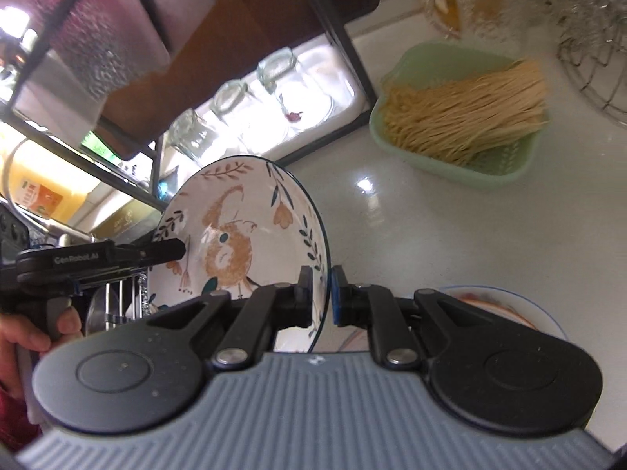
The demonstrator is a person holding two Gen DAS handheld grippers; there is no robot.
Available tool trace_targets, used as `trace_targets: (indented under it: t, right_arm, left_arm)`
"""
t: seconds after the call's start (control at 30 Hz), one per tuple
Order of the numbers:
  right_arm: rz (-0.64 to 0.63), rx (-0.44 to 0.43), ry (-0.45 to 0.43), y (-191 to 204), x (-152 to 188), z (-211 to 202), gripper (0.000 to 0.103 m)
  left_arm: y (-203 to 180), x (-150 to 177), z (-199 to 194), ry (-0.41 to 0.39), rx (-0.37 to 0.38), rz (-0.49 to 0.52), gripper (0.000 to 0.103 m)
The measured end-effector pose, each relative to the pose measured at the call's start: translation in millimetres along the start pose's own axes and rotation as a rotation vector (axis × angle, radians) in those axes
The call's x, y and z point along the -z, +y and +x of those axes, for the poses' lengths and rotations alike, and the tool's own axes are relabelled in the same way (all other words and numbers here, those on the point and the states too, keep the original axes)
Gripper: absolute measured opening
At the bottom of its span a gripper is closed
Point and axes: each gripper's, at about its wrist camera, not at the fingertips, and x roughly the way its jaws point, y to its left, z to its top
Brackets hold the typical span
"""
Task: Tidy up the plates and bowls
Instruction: 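Lift the bird-pattern plate and lower it onto the bowl-and-plate stack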
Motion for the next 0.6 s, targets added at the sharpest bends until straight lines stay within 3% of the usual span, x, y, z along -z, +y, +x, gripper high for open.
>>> trace_targets:
  t: [0.27,0.6]
  right_arm:
    - [0.059,-0.018,-0.029,-22.8,11.3,-46.3,0.012]
    - [0.049,-0.029,-0.030,-61.5,33.2,-71.4,0.012]
  left_arm:
    - [-45.5,17.5,-7.3,0.002,0.028,0.053,0.025]
    - [-91.4,54.7,-1.8,-0.020,0.001,0.033,0.025]
